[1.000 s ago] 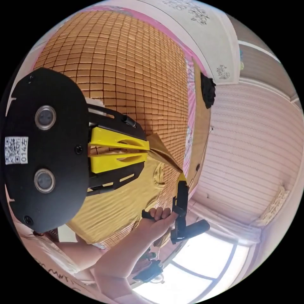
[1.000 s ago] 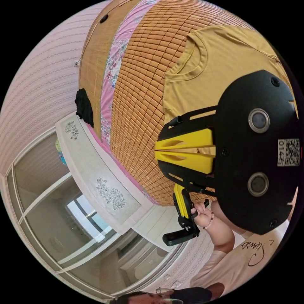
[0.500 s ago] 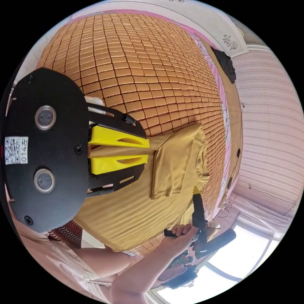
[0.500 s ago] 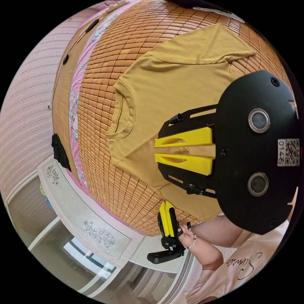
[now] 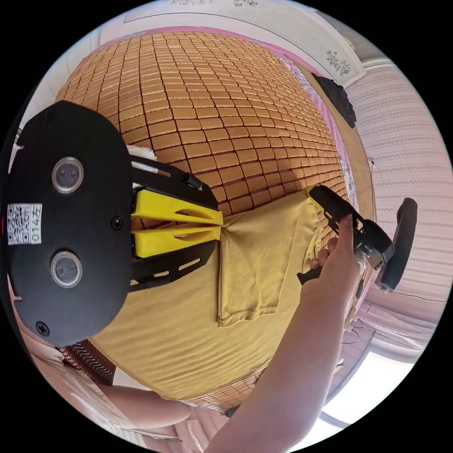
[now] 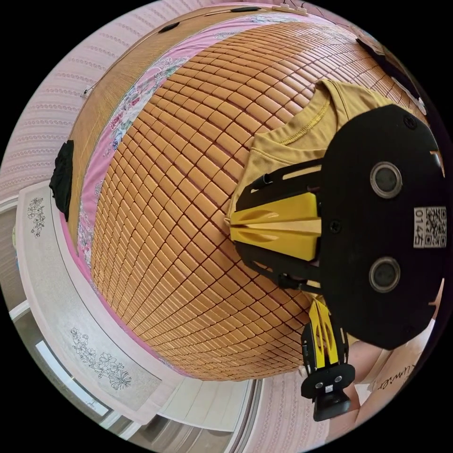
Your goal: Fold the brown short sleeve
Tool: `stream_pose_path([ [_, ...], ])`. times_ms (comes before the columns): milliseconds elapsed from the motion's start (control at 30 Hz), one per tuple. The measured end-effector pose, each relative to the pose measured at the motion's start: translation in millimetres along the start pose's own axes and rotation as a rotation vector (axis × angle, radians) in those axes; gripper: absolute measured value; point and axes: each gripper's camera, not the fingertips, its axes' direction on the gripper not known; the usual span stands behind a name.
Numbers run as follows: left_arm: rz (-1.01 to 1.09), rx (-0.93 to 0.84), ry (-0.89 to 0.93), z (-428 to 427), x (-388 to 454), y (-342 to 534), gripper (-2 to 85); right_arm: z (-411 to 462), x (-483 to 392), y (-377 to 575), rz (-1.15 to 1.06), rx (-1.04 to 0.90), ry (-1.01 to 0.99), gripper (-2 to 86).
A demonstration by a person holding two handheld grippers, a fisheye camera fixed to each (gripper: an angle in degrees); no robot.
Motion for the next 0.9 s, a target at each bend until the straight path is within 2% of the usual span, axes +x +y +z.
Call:
stream_pose_path([
  [100, -0.048, 0.0, 0.056, -1.4, -1.2, -10.5, 0.2, 2.1, 9.5, 5.7, -0.033, -0.038, 0.011, 2.2],
  [267, -0.096, 0.025, 0.085, -19.7, 3.6, -25.0, 6.3, -40.0, 40.8, 66.3, 0.038, 0.105, -0.021, 9.4],
  [367, -0.04, 0.084, 0.197, -39.7, 28.3, -35.4, 6.8, -71.6, 55.3, 149.5, 0.097, 0.208, -0.011, 9.0],
  [433, 0.03, 0.083, 0.223, -45.0, 57.5, -48.1, 6.5, -85.9, 63.2, 233.4, 0.193, 0.253, 0.067, 7.8],
  [633, 0.147, -0.022, 0.201, -9.8, 143.8, -109.1, 6.3, -93.0, 74.0, 407.7, 0.454, 0.239, 0.074, 5.6],
  [767, 0.208, -0.174, 0.19, 7.8, 177.5, -135.4, 4.9, -97.2, 76.9, 469.3, 0.537, 0.259, 0.093, 5.5],
  [900, 0.197, -0.218, 0.15, 5.3, 191.6, -155.2, 5.9, -96.8, 81.3, 514.3, 0.564, 0.321, 0.145, 5.7],
])
